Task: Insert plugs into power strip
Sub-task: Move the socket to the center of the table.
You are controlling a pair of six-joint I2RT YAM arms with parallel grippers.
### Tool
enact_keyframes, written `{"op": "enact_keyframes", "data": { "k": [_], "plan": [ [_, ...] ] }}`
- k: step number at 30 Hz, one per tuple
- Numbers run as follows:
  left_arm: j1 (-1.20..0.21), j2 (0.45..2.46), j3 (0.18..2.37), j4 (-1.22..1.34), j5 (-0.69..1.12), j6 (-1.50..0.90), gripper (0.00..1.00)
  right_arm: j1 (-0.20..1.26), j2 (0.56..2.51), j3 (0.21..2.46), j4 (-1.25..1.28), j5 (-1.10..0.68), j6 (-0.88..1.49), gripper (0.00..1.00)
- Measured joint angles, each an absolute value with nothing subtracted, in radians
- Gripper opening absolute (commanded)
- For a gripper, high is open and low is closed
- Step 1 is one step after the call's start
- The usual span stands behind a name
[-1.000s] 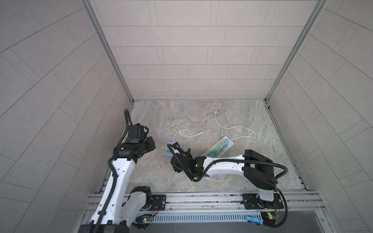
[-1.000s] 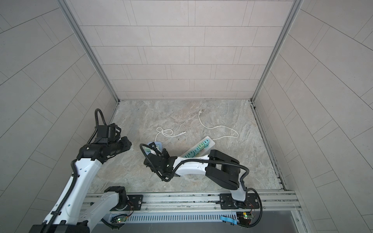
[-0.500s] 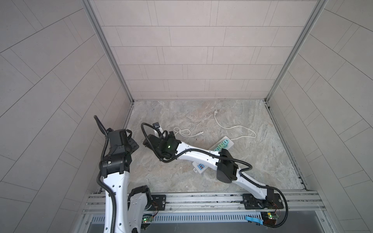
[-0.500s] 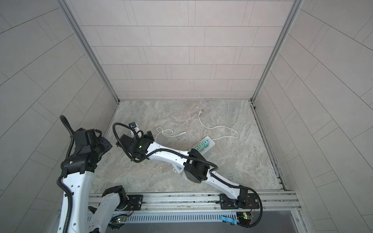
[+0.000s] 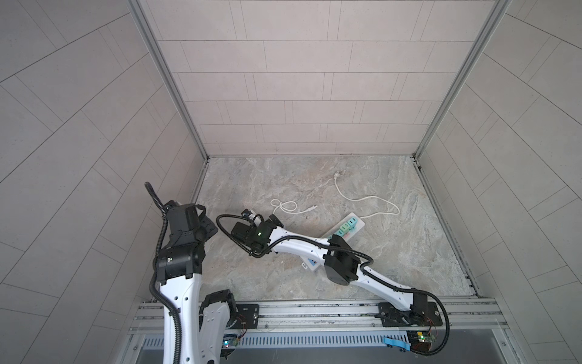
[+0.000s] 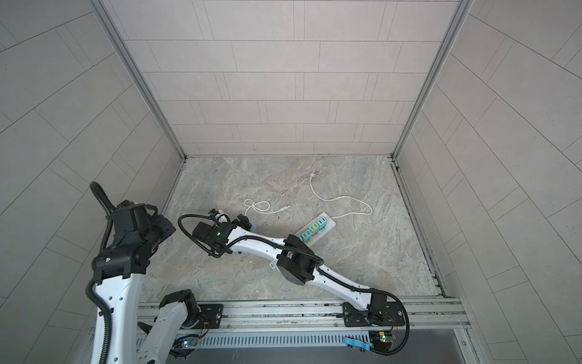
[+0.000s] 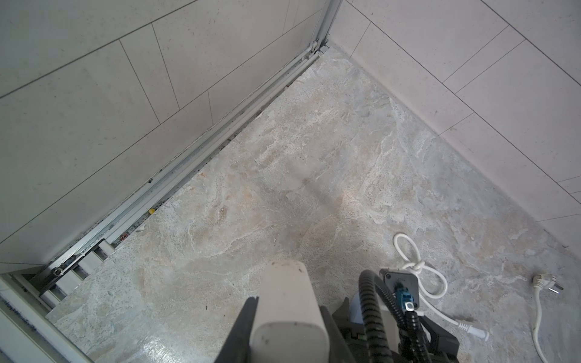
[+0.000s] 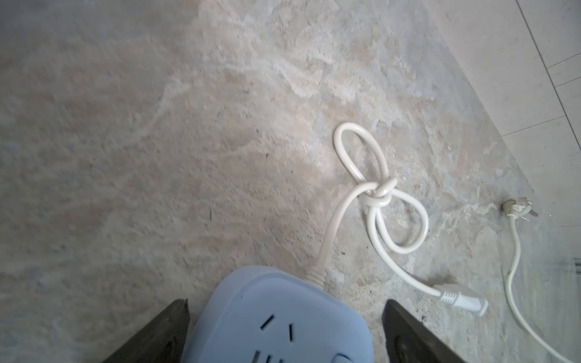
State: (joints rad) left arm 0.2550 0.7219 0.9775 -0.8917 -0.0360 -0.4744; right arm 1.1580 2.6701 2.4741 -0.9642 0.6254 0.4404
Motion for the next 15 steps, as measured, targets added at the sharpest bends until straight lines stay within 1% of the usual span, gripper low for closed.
{"op": "enact_keyframes", "data": {
  "k": [5, 9, 12, 15],
  "plan": [
    [0.255, 0.721, 0.985, -0.897, 0.002, -0.474, 0.0, 1.191, 2.418, 2.051, -0.918, 0.595, 0.46, 0.96],
    [0.255, 0.711, 0.999, -0.905, 0.058, -0.466, 0.0, 1.214, 2.181, 1.723, -0.827, 0.568, 0.483, 0.99],
    [0.255, 0.709, 1.006, -0.907, 0.149, -0.439, 0.0, 1.217, 2.028, 1.549, -0.768, 0.553, 0.488, 1.0],
    [0.255, 0.709, 1.006, -0.905, 0.283, -0.398, 0.0, 1.211, 1.913, 1.437, -0.721, 0.545, 0.49, 1.0]
  ]
}}
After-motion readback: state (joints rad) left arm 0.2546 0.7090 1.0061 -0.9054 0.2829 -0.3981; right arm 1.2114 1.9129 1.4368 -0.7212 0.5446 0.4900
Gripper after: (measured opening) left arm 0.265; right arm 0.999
